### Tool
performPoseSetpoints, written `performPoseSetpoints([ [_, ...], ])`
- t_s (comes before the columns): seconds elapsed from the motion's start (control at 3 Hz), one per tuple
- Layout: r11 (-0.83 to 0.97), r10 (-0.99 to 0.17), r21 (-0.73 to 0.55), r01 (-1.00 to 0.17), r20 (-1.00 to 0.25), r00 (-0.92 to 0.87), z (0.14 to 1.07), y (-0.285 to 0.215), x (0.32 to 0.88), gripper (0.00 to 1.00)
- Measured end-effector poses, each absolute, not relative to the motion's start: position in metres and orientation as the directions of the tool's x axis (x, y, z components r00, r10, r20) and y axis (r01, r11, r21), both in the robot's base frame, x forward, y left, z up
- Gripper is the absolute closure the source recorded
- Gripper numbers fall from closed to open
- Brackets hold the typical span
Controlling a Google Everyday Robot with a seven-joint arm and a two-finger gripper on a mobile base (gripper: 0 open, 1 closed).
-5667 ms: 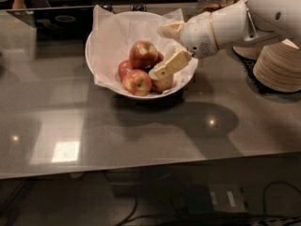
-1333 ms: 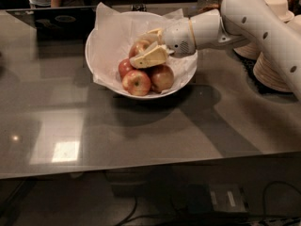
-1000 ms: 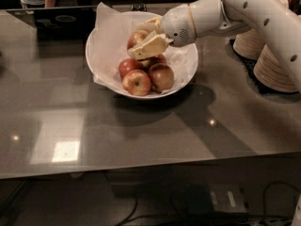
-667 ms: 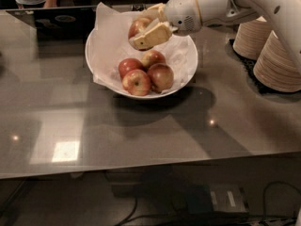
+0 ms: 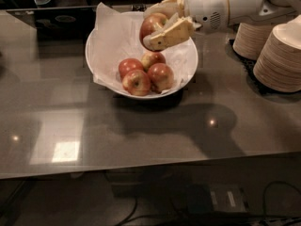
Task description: Pick apple from white bowl
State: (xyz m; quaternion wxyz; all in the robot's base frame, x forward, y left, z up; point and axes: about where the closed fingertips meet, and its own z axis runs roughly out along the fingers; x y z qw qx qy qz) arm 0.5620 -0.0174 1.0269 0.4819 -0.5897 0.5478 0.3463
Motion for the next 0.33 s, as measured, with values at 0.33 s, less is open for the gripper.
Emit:
performPoseSetpoints([
  [0.33,0.065,-0.312,-0.189,-0.980,-0.936,0.160,1.0269,-0.0174,0.5620,1.00],
])
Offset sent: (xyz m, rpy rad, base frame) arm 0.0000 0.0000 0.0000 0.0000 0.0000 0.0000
